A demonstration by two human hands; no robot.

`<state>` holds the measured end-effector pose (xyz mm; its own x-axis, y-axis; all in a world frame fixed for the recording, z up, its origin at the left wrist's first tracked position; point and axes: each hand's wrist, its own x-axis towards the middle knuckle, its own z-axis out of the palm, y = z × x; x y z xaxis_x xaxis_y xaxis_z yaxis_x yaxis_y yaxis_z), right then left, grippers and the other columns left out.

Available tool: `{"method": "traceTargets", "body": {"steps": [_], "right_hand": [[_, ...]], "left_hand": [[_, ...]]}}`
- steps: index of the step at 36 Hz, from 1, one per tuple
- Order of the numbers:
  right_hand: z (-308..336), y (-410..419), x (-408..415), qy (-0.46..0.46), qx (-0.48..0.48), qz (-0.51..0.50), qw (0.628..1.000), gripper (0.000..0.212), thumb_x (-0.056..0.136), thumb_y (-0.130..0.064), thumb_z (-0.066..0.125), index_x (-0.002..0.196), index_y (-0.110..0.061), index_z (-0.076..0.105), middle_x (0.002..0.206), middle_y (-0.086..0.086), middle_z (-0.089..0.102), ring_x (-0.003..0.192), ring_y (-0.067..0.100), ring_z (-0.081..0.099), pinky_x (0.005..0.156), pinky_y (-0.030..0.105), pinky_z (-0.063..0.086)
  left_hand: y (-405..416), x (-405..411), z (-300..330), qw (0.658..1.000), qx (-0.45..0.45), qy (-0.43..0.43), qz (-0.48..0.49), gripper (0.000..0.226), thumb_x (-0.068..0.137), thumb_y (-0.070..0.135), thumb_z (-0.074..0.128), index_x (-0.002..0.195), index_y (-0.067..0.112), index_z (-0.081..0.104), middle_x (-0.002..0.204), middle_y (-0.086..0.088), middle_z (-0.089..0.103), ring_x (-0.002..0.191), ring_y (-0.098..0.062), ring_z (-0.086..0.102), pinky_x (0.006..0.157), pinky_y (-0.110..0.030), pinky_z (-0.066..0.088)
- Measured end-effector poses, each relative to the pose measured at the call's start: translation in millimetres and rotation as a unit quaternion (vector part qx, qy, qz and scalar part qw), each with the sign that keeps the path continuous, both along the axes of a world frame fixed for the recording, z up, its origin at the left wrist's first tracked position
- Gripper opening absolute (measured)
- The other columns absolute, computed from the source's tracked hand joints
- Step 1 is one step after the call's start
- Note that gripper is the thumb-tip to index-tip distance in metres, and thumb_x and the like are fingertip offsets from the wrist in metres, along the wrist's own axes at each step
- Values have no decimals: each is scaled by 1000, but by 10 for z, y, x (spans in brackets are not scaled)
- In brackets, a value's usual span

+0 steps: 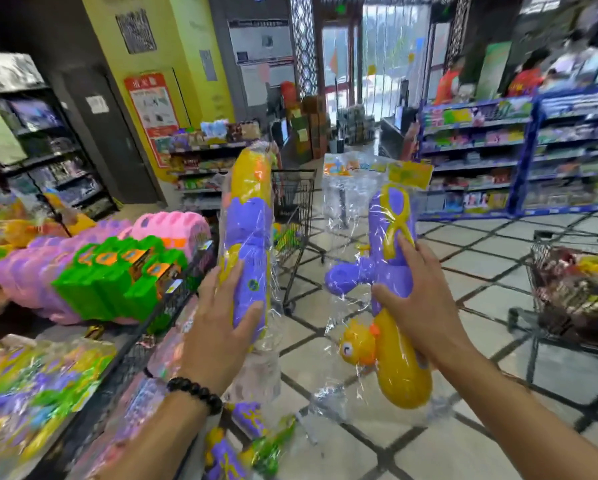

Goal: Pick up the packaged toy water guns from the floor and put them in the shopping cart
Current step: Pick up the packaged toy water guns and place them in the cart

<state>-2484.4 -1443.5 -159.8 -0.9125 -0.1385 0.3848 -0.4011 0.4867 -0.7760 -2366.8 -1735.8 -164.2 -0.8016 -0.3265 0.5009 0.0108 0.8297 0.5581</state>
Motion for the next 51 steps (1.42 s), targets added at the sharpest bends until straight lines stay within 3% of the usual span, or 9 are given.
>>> {"method": "traceTargets", "body": {"steps": [11, 17, 21, 30, 33, 39, 44, 47, 51], "right_hand": [[-296, -463, -1445, -26, 33, 10, 999, 93, 86, -42, 76, 160, -45, 19, 166, -14, 14, 152, 9, 19, 122, 36, 25], [-268, -1030, -2473, -42, 44, 21, 998, 91, 87, -34, 77, 159, -44, 23, 167, -15, 16, 151, 0, 15, 113, 19, 14], [-214, -1367, -3105, -25, 46, 28, 998, 89, 87, -34, 76, 160, -39, 24, 164, -15, 19, 148, -2, 17, 111, 13, 14], [-264, -2013, -4352, -18, 50, 59, 997, 91, 86, -35, 75, 161, -37, 24, 163, -16, 19, 144, -7, 17, 104, -2, 9], [-359, -2251, -4829, -23, 47, 71, 996, 91, 85, -32, 76, 160, -36, 25, 165, -12, 19, 142, -10, 14, 98, -9, 3], [-555, -2695, -5929, -28, 20, 104, 994, 89, 85, -33, 76, 160, -37, 27, 162, -10, 23, 151, 6, 20, 118, 21, 20], [-590, -3049, -6938, -43, 0, 106, 993, 89, 87, -29, 78, 160, -38, 27, 164, -12, 20, 148, -4, 17, 110, 6, 11], [-593, -3339, -7486, -40, -1, 125, 991, 88, 88, -27, 77, 159, -36, 27, 166, -6, 21, 150, -1, 15, 108, -1, 5], [-629, -3787, -8057, -66, -8, 155, 986, 89, 89, -35, 75, 160, -43, 22, 166, -12, 16, 154, 7, 14, 118, 25, 21]], "left_hand": [[-245, -1449, -350, 1000, -5, -10, -12, 66, 95, 51, 56, 155, 43, 31, 167, 9, 18, 151, 5, 8, 118, -21, 18], [-613, -2463, -542, 1000, 17, -8, -20, 70, 94, 46, 63, 154, 51, 27, 167, 16, 10, 154, -11, 17, 108, -36, 40], [-866, -3109, -562, 1000, 2, 0, -19, 67, 97, 50, 56, 155, 51, 24, 166, 24, 3, 148, 8, 10, 101, -34, 46], [-1367, -4157, -600, 999, -25, -30, 15, 70, 96, 49, 55, 155, 55, 18, 166, 25, -4, 144, 12, 7, 88, -29, 51], [-1531, -4528, -661, 998, -24, -41, 34, 71, 95, 49, 58, 154, 57, 19, 165, 27, -2, 142, 3, 31, 75, -32, 57], [-1963, -5467, -758, 998, -21, -26, 49, 68, 93, 57, 53, 151, 63, 17, 164, 28, 4, 137, 19, 17, 91, -31, 50], [-2408, -6356, -662, 998, 16, -16, 65, 68, 87, 62, 48, 152, 57, 27, 164, 24, 16, 146, 6, 24, 111, -31, 36], [-2625, -6804, -607, 996, 5, -18, 90, 66, 87, 61, 47, 150, 60, 26, 163, 25, 17, 143, 9, 28, 107, -33, 43], [-2864, -7217, -585, 993, -4, -42, 110, 65, 91, 55, 49, 152, 54, 27, 162, 29, 13, 125, 33, 18, 93, -24, 42]]}}
